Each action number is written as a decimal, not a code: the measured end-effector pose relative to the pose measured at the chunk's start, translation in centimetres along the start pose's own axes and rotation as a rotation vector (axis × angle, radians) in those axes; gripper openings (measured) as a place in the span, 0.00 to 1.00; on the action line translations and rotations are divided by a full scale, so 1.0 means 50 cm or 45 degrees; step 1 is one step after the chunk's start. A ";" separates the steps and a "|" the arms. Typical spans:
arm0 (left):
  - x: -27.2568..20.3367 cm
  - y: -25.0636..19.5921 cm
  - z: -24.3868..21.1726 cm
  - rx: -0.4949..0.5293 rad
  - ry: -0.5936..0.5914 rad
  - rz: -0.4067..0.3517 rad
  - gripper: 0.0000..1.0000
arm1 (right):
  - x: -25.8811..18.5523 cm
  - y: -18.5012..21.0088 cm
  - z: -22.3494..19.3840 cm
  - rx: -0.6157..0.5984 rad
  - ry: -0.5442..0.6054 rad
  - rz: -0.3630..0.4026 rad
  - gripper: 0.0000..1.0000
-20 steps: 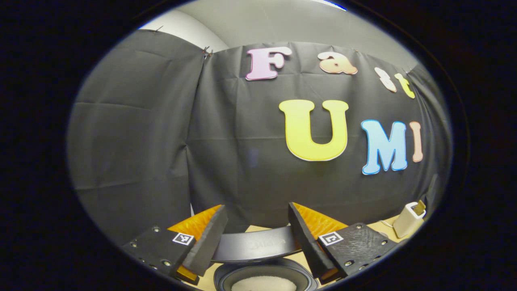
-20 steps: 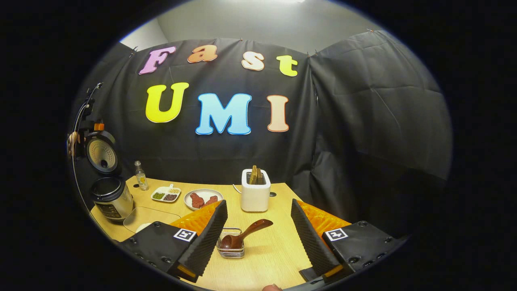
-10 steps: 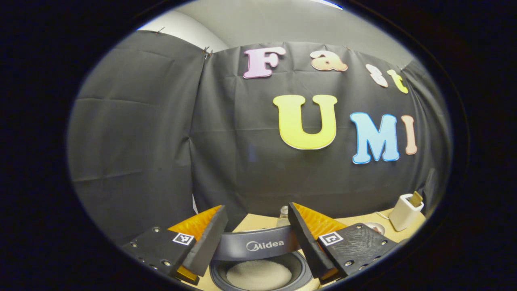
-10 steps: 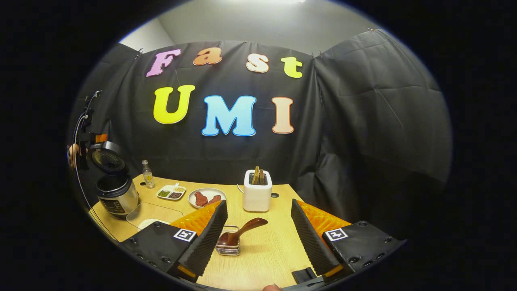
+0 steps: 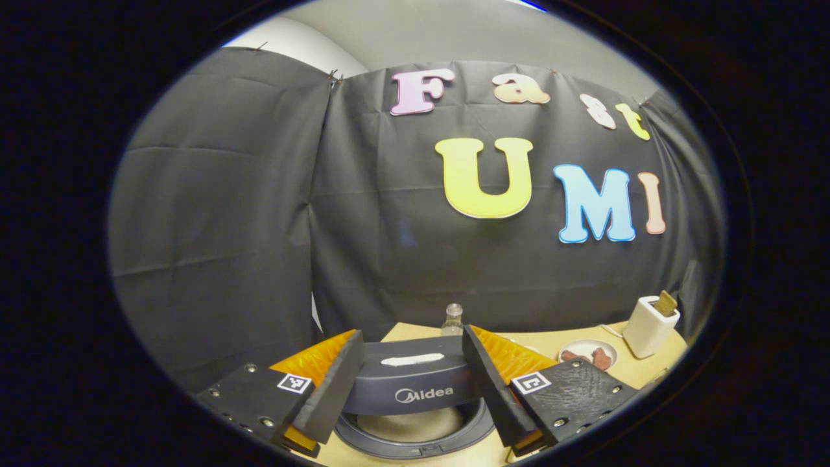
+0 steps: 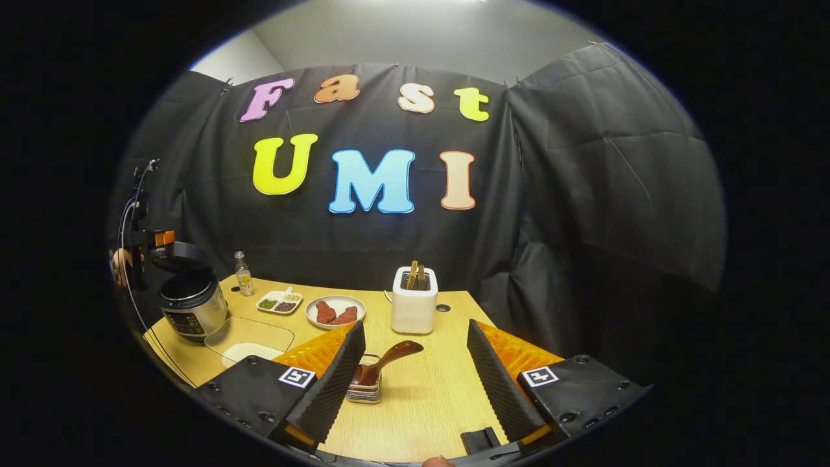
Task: Close the left gripper, press the button to open the rice cooker; take a wooden spoon from the chopstick holder with the right hand, scoop a spoonful of rice and pour it into the rice cooker, then put the wooden spoon back into the chopstick holder.
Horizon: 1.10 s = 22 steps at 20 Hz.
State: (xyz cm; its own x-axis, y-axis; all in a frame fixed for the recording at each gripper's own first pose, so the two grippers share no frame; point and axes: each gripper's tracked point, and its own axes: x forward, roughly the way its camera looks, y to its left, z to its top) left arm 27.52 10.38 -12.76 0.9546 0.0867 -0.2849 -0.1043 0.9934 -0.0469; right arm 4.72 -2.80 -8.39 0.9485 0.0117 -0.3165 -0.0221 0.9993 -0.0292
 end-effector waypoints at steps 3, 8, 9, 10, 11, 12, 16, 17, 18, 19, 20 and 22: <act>-0.014 -0.008 -0.031 0.003 0.012 -0.004 0.93 | 0.000 -0.005 -0.007 -0.001 0.014 0.003 0.99; -0.038 -0.014 -0.088 0.007 0.046 -0.013 0.96 | 0.000 -0.001 -0.016 -0.009 0.023 0.017 0.99; -0.039 -0.015 -0.101 0.005 0.057 -0.016 0.93 | 0.000 0.001 -0.020 -0.008 0.026 0.021 0.99; -0.041 -0.014 -0.113 0.004 0.069 -0.017 0.93 | -0.001 0.003 -0.020 -0.009 0.028 0.023 0.96; -0.043 -0.016 -0.127 0.005 0.079 -0.018 0.94 | 0.001 0.005 -0.021 -0.008 0.029 0.026 0.99; -0.045 -0.019 -0.141 0.008 0.090 -0.019 0.94 | 0.002 0.007 -0.022 -0.007 0.031 0.028 0.99; -0.044 -0.024 -0.177 0.013 0.112 -0.018 0.96 | 0.006 0.010 -0.024 -0.006 0.035 0.030 0.99; -0.044 -0.024 -0.183 0.016 0.109 -0.018 0.96 | 0.006 0.011 -0.026 -0.008 0.036 0.030 1.00; -0.044 -0.024 -0.188 0.015 0.113 -0.018 0.96 | 0.006 0.010 -0.026 -0.008 0.038 0.029 1.00; -0.043 -0.025 -0.196 0.014 0.121 -0.017 0.96 | 0.008 0.010 -0.027 -0.006 0.041 0.028 0.99; -0.041 -0.025 -0.206 0.015 0.135 -0.016 0.94 | 0.008 0.011 -0.028 -0.003 0.042 0.027 0.99; -0.043 -0.029 -0.233 0.026 0.164 -0.014 0.96 | 0.008 0.013 -0.029 -0.003 0.046 0.027 0.96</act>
State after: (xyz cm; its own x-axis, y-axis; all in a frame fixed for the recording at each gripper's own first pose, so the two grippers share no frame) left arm 22.39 7.89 -23.26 0.9119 0.0665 -0.4049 -0.0868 0.9957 -0.0318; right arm 4.65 -2.18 -9.92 0.9358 0.0319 -0.3512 -0.0432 0.9988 -0.0242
